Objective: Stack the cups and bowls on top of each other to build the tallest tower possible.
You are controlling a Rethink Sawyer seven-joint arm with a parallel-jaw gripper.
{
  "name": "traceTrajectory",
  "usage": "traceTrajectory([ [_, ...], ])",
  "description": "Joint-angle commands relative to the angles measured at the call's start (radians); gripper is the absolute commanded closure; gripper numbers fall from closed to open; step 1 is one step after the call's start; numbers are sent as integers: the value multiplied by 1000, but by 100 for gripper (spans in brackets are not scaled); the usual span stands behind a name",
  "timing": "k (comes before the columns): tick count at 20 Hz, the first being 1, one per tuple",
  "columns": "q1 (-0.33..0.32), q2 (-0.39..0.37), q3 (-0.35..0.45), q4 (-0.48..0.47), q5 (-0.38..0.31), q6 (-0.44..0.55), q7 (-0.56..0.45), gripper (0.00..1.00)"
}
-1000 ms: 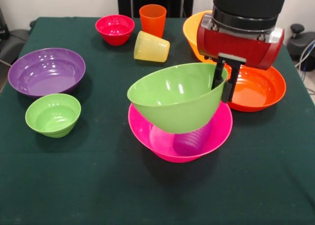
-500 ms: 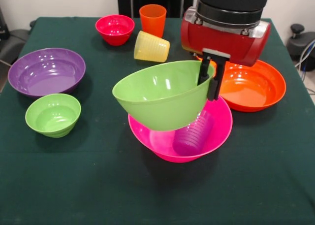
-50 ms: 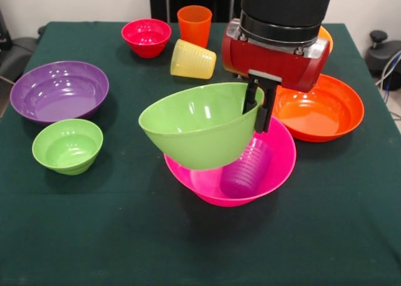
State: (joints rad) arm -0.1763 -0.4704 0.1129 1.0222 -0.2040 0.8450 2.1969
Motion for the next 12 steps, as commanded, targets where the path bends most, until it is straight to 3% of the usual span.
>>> traceTrajectory([
  [1,6,14,20,173,-52,-100,-12,100],
  [12,19,4,13,229,-34,-138,17,100],
])
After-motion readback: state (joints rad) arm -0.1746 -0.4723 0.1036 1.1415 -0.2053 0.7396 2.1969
